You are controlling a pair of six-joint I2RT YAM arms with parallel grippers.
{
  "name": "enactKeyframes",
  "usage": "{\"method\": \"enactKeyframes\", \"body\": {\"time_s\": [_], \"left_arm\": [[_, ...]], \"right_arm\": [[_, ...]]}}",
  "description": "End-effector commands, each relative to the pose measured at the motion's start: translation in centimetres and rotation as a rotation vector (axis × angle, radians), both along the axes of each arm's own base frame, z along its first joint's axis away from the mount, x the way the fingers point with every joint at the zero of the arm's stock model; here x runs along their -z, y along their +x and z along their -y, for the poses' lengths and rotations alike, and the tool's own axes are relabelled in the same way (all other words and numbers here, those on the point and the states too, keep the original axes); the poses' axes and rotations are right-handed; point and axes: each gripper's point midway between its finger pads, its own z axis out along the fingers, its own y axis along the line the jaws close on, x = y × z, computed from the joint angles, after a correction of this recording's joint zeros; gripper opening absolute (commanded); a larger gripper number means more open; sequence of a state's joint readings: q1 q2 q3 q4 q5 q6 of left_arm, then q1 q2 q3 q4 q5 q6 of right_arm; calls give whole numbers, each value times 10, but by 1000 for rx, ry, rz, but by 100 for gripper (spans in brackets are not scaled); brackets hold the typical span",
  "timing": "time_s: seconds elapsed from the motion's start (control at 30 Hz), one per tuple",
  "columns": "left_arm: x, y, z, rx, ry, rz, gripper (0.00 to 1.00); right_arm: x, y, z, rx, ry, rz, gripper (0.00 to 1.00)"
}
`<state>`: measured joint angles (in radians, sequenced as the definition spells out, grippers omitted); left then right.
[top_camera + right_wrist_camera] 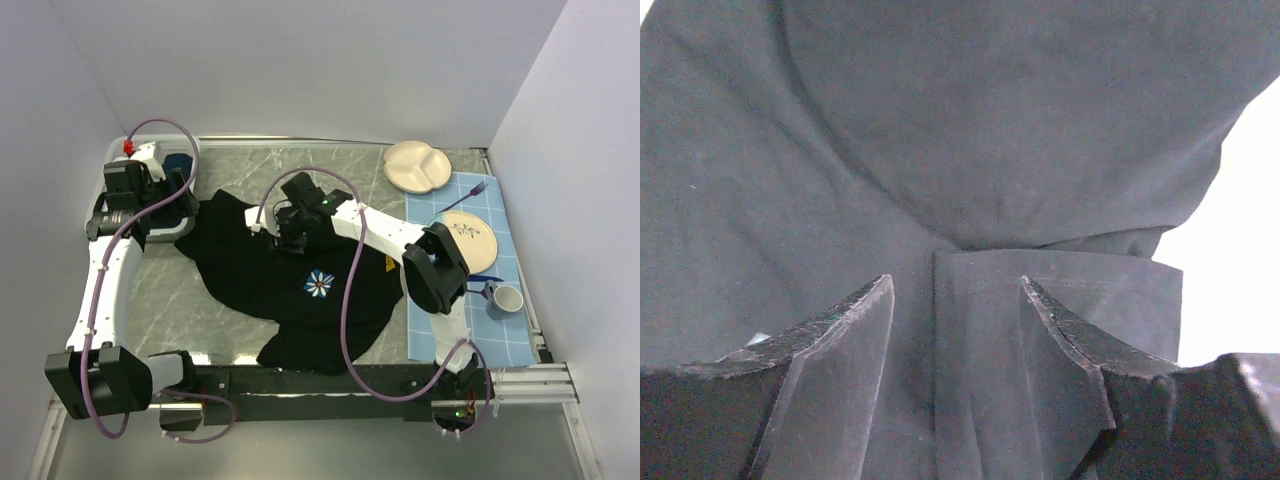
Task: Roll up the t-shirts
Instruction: Flatten out the T-shirt at the center of the board.
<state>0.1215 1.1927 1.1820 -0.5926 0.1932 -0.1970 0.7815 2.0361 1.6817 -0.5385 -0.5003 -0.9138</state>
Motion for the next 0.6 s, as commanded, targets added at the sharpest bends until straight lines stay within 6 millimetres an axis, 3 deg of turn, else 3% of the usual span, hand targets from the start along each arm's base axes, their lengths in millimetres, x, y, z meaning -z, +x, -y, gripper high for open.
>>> {"method": "enactKeyframes", "body": {"time_s": [0.0,0.33,0.57], "left_arm": [[-13,2,-1,0,-1,36,77],[-8,2,-6,-14,1,24,77],[-8,3,-5,-9,-7,23,77]], "right_arm": [[24,-2,-1,-40,-52,2,59],[45,15,-6,-6,-93,36,53],[41,24,-8,32,-80,65,36]]}}
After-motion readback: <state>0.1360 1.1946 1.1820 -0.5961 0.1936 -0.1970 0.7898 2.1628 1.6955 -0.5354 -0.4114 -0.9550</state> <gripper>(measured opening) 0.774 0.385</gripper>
